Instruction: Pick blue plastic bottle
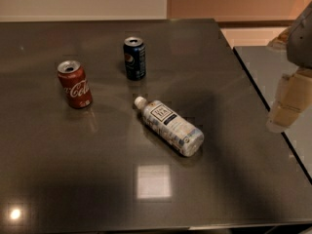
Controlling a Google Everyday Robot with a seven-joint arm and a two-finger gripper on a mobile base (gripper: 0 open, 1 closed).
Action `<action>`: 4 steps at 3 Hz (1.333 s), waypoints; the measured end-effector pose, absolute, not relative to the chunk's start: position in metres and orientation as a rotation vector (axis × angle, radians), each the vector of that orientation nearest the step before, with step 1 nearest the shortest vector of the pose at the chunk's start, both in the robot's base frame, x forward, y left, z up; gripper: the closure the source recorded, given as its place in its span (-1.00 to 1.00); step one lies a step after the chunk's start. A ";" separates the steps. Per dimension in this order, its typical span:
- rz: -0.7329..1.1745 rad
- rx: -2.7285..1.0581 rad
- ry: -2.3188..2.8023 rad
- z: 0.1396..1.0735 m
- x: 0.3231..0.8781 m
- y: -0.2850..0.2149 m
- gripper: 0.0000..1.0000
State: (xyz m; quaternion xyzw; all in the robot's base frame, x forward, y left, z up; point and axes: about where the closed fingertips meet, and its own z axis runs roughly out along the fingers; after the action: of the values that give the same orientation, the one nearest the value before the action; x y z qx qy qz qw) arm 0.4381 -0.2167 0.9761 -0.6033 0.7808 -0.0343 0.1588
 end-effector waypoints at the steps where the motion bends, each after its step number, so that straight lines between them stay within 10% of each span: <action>1: -0.098 -1.725 2.232 0.976 0.438 -0.217 -1.00; 4: 0.036 -1.689 2.348 0.953 0.438 -0.168 -1.00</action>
Offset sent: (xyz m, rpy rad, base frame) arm 0.0013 0.0066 -0.0057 -0.0095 0.0662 0.0023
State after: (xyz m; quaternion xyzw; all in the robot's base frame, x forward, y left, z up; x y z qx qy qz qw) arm 0.4375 -0.1678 0.9525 -0.5794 0.8054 0.0124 0.1240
